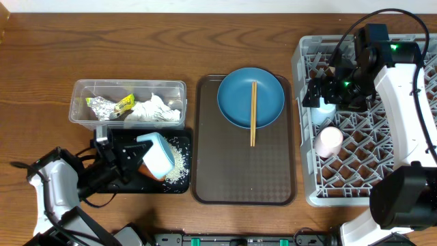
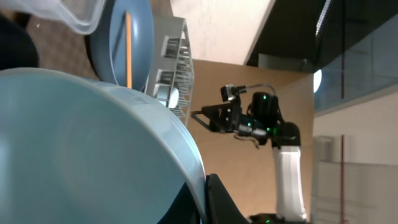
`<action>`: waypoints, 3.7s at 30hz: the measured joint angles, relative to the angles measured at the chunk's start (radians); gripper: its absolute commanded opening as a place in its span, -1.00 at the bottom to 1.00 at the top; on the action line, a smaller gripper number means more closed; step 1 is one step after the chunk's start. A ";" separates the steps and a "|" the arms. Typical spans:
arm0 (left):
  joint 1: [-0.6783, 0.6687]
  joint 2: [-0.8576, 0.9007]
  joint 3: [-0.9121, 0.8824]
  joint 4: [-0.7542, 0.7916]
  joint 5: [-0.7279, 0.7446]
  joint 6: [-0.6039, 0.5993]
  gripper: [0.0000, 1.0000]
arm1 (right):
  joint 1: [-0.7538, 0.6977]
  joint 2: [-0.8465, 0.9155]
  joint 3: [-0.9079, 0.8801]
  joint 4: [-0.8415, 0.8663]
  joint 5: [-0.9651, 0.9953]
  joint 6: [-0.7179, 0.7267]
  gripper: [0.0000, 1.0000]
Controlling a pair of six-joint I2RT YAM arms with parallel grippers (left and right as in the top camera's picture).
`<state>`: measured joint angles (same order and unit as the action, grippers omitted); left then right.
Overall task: Sort waste into correct bins and load items into the dishwasher rack
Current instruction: 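Tilt the bowl with the left gripper to pour rice onto the black tray, then carry the empty bowl right and set it on the brown tray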
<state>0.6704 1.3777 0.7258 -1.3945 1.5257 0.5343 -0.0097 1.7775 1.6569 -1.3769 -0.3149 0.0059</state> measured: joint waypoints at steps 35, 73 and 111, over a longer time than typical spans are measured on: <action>-0.007 -0.018 0.000 0.015 -0.043 -0.012 -0.88 | 0.000 0.000 0.000 0.000 0.000 0.000 0.98; -0.743 -0.511 0.247 0.406 -0.750 -0.616 -0.88 | 0.000 0.000 0.000 0.000 0.000 0.000 0.98; -1.512 0.156 0.246 0.812 -1.361 -1.088 -0.77 | 0.000 0.000 0.000 0.000 0.000 0.000 0.98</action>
<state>-0.8417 1.5341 0.9722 -0.5827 0.1646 -0.5541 -0.0097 1.7775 1.6569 -1.3766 -0.3153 0.0063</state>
